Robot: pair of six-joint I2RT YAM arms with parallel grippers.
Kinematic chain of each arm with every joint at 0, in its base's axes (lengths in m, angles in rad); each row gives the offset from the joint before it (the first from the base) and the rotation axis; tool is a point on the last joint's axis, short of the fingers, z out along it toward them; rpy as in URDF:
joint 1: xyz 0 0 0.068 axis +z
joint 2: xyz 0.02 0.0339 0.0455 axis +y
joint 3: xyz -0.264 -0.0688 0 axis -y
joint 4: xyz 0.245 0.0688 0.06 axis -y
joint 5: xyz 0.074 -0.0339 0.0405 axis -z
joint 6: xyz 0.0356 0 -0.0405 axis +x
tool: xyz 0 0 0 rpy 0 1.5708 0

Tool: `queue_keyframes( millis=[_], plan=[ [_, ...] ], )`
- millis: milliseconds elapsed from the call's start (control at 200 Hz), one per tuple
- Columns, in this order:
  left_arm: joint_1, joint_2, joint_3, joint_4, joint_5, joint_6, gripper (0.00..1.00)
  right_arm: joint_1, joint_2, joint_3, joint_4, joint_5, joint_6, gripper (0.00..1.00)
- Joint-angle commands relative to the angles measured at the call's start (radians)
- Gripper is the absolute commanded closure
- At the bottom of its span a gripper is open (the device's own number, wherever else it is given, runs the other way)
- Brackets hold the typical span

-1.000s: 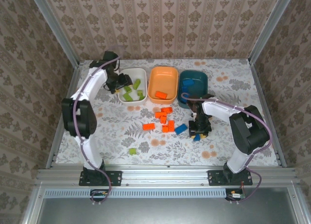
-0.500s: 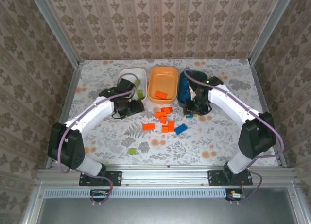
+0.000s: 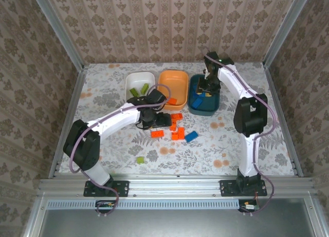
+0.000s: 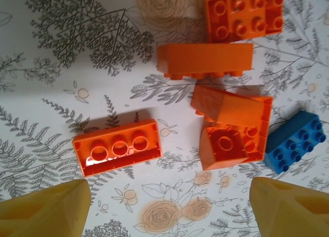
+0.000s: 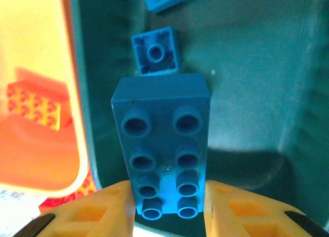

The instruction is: Sort the legos into containers by color

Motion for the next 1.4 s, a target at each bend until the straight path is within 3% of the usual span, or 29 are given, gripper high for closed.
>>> queue_keyframes(
  millis=[0, 300, 435, 670, 865, 1025, 1225, 1395],
  plan=[
    [-0.002, 0.001, 0.040, -0.054, -0.007, 0.033, 0.17, -0.021, 0.069, 0.092, -0.076, 0.019, -0.015, 0.63],
    [0.018, -0.009, 0.010, -0.062, 0.005, 0.035, 0.14, -0.061, 0.123, 0.109, -0.094, 0.050, -0.027, 0.58],
    [0.032, 0.000, 0.012, -0.052, 0.025, 0.036, 0.14, -0.061, 0.122, 0.117, -0.095, 0.030, -0.020, 0.45],
    [0.035, 0.006, 0.016, -0.057, 0.030, 0.055, 0.14, -0.033, 0.019, 0.080, -0.092, 0.026, -0.012, 0.41],
    [0.081, -0.045, -0.022, -0.060, 0.009, 0.054, 0.14, 0.111, -0.182, -0.147, -0.034, -0.043, 0.016, 0.32],
    [0.209, -0.152, -0.144, 0.000, 0.049, 0.012, 0.13, 0.267, -0.278, -0.344, 0.026, -0.094, 0.103, 0.22],
    [0.291, -0.233, -0.199, -0.003, 0.058, 0.014, 0.13, 0.413, -0.201, -0.338, 0.033, -0.077, 0.148, 0.13],
    [0.290, -0.282, -0.229, -0.009, 0.044, -0.007, 0.13, 0.442, -0.116, -0.279, 0.013, -0.023, 0.159, 0.12]
  ],
)
